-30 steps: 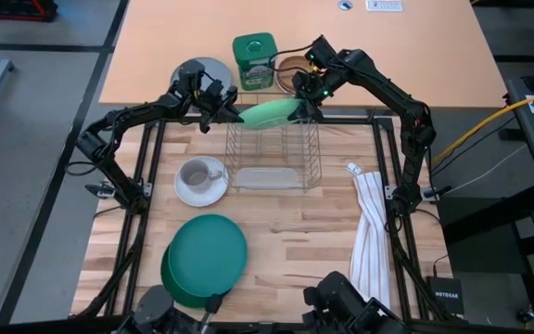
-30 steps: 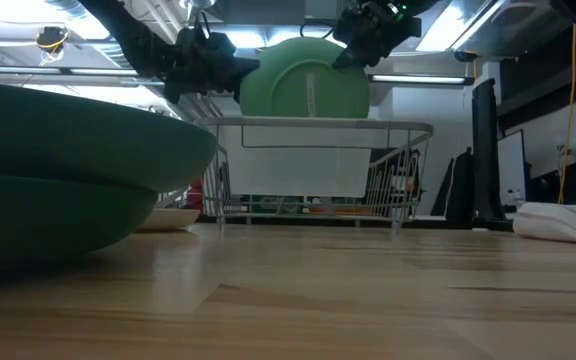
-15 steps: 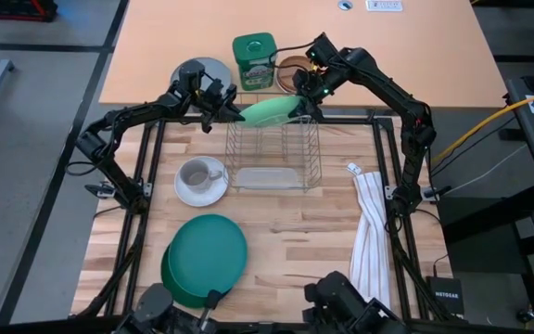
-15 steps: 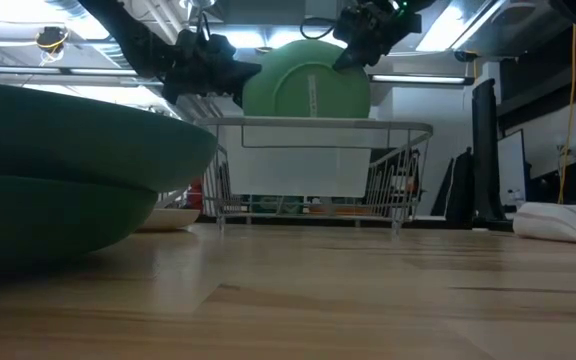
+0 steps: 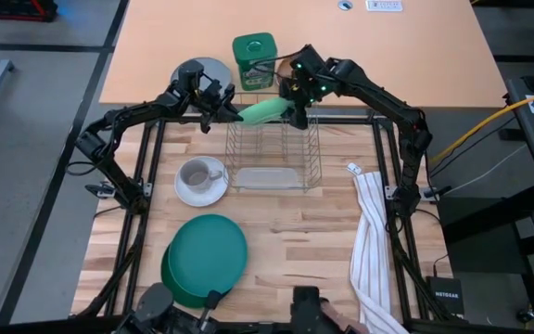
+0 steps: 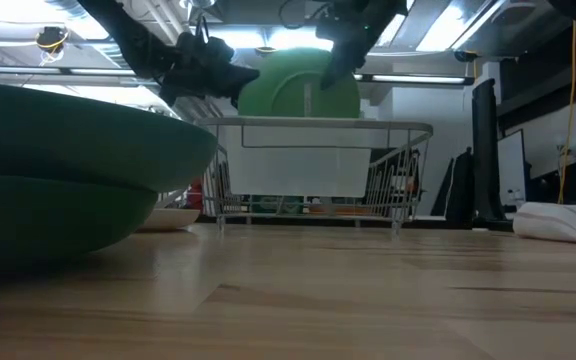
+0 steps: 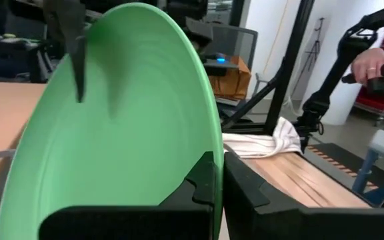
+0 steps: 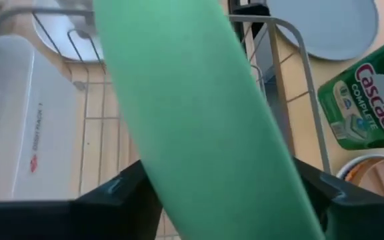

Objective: Sort dishes
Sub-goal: Put the light green plate into the dish rack

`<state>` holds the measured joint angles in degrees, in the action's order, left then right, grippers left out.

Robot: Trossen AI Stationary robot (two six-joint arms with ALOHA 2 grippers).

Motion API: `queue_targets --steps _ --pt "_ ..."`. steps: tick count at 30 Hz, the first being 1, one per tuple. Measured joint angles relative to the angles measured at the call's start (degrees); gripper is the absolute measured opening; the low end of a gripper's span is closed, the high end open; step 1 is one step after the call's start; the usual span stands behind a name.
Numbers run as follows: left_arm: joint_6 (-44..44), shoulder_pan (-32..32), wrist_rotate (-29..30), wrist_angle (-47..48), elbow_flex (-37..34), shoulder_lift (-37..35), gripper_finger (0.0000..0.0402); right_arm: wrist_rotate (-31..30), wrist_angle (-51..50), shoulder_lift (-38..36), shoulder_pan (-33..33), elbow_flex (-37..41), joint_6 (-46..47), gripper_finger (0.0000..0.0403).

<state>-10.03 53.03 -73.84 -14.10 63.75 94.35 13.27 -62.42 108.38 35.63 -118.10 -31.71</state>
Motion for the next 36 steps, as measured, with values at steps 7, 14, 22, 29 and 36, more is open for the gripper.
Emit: queue_targets --steps 7,14,22,29,36 --pt "-0.9 -0.1 -0.4 0.6 0.0 0.0 0.0001 -2.0 -0.7 -0.5 -1.1 -0.1 -1.1 0.0249" --pt "-1.2 0.1 0.1 1.4 0.2 0.0 0.0001 -5.7 -1.4 -2.0 -1.2 -0.1 -1.9 0.0246" --pt "-1.2 -1.6 -1.1 2.1 0.2 -0.1 0.0001 1.5 -2.1 -3.1 -1.1 -0.1 -2.7 0.0246" --pt "-2.6 -4.7 -0.2 5.0 0.2 -0.1 0.0001 -3.5 -2.6 -3.2 -3.0 0.0 -1.1 0.0246" --pt "-5.4 -5.9 -0.5 8.1 0.1 -0.1 0.0000 3.8 -2.4 -3.2 -3.6 0.3 -1.0 0.0246"
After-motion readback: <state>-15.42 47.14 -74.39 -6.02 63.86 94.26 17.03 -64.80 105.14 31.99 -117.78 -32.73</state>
